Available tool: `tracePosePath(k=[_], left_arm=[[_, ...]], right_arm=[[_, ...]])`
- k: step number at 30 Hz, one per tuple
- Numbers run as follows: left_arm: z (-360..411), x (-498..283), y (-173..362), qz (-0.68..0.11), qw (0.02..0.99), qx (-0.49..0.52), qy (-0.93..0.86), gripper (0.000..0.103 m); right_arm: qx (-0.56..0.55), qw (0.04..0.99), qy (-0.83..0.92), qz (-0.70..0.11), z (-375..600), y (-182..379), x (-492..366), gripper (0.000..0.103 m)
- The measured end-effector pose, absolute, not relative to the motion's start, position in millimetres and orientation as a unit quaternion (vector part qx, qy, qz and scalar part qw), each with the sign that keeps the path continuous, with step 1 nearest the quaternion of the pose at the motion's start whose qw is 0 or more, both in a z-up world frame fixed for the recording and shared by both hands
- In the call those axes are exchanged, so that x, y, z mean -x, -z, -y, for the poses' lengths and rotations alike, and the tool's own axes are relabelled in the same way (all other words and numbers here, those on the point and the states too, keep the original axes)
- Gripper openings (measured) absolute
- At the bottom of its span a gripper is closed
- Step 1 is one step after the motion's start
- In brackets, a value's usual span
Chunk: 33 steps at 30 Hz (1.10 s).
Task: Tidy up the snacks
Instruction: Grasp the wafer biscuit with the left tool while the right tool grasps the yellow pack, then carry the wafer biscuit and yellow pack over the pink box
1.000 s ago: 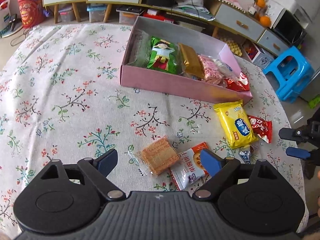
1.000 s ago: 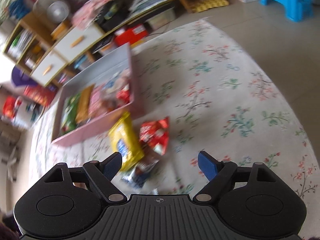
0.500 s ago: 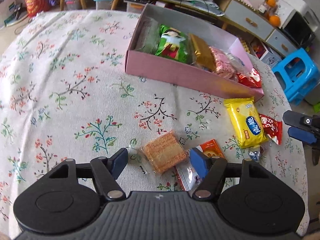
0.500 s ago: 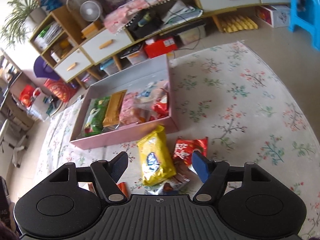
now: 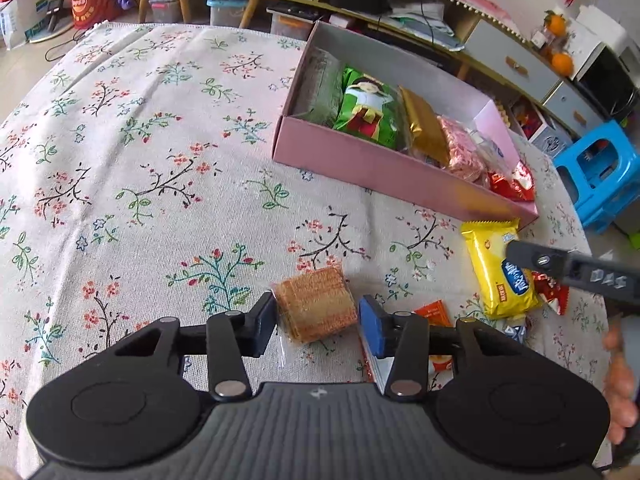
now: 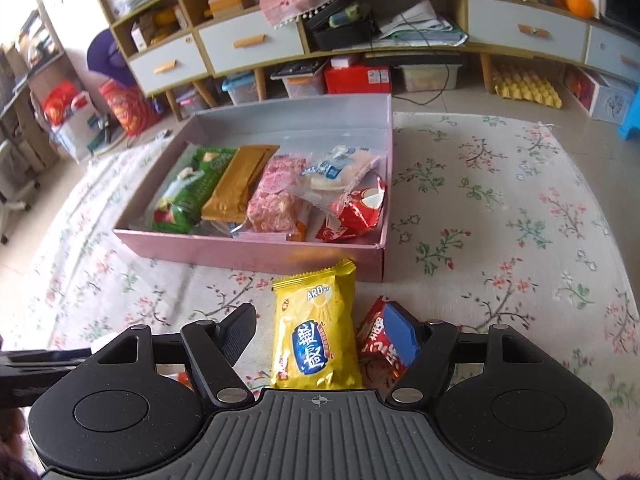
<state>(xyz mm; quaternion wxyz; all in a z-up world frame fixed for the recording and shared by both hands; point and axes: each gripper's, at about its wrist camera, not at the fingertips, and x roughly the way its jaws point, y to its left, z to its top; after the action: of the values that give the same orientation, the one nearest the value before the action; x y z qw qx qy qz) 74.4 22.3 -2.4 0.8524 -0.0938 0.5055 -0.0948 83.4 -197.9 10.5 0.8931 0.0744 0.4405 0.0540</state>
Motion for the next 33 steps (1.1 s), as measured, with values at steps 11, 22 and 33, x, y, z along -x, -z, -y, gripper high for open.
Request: tracePosePath(k=[11, 22, 33], left_arm=[[-17.8, -75.2, -5.8, -0.493, 0.86, 0.086, 0.102, 0.042], [-18.9, -74.3, -17.1, -0.479, 0.867, 0.089, 0.109, 0.042], [-22.0, -75.8, -26.6, -0.463, 0.875, 0.093, 0.106, 0.042]], right_arm=[[-0.003, 0.881, -0.066, -0.469, 166.2, 8.3, -79.3, 0.051], [-0.091, 0.882, -0.074, -0.456, 178.5, -15.4, -62.2, 0.051], [-0.149, 0.893, -0.063, -0.42, 199.8, -40.4, -55.9, 0.051]])
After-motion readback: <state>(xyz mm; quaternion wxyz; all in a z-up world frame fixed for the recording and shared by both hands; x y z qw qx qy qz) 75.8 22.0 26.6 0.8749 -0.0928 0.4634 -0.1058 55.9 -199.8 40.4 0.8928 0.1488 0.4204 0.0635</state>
